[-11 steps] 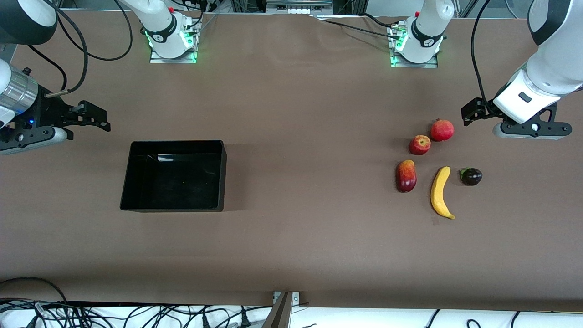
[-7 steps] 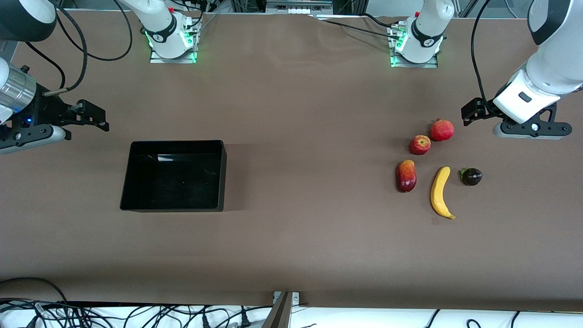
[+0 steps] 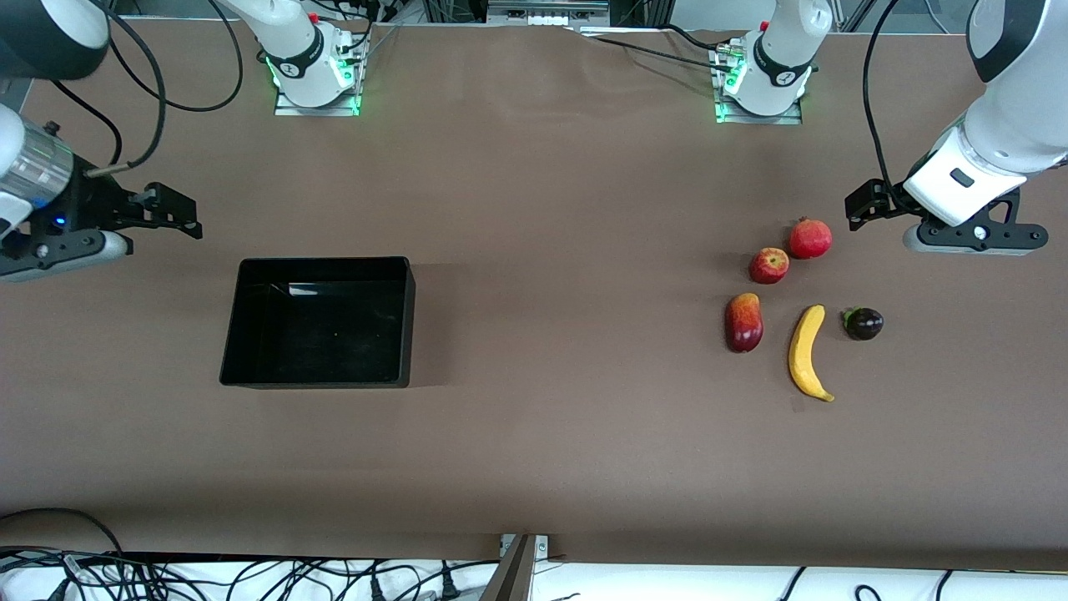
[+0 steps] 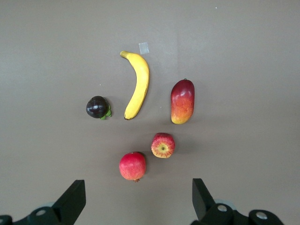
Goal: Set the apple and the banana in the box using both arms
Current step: 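Lower the right gripper onto the black box rim and grasp it, then slide the black box toward the fruit while the left gripper reaches the apple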
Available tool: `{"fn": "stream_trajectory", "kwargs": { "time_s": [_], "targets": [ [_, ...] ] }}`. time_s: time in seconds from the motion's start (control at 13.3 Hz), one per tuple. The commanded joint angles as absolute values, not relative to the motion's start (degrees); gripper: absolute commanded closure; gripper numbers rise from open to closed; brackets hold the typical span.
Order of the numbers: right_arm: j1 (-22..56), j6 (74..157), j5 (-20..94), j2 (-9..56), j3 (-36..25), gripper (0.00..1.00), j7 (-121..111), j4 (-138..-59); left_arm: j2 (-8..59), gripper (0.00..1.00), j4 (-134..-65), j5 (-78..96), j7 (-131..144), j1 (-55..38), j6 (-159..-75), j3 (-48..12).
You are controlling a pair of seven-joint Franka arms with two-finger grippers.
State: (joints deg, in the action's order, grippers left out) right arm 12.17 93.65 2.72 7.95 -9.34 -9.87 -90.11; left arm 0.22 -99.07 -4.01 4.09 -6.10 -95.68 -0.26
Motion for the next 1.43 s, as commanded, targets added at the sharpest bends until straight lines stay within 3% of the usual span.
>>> {"fn": "stream_trajectory", "kwargs": {
  "time_s": [0.0,0.3,0.75,0.82,0.9,1.05,1.12,1.35],
  "targets": [
    [12.39,104.27,-0.34,8.26,-9.75,0.0,-7.48,-101.28,0.0,0.0,-98.09,-3.87,4.75,-6.06,-94.39,-0.44],
    [11.6,124.41,-0.53,10.62,-11.33,0.0,-7.12,-115.55,-0.09,0.0,-97.91,-3.87,4.75,-6.06,-94.48,-0.35],
    [10.72,146.31,0.44,20.73,-12.48,0.03,-7.47,-124.79,0.09,0.0,-97.91,-3.87,4.75,-6.06,-94.66,-0.35],
    [10.29,147.21,0.53,21.53,-12.48,0.16,-7.64,-125.15,0.09,0.0,-97.91,-3.87,4.75,-6.06,-94.75,-0.35],
    [10.2,147.04,0.53,21.45,-12.39,0.37,-7.73,-125.16,0.09,0.0,-97.91,-3.87,4.75,-6.06,-94.75,-0.35],
    [10.28,145.38,0.62,20.75,-12.13,0.96,-7.82,-124.63,0.09,0.0,-97.91,-3.95,4.75,-6.06,-94.75,-0.35],
    [10.37,143.28,0.96,20.66,-11.78,1.0,-7.65,-123.41,0.09,0.0,-97.91,-3.87,4.75,-6.06,-94.75,-0.35],
    [10.46,137.39,1.67,19.87,-9.15,1.0,-8.44,-119.19,0.18,0.0,-97.91,-3.96,4.75,-6.06,-94.83,-0.35]
  ]
}}
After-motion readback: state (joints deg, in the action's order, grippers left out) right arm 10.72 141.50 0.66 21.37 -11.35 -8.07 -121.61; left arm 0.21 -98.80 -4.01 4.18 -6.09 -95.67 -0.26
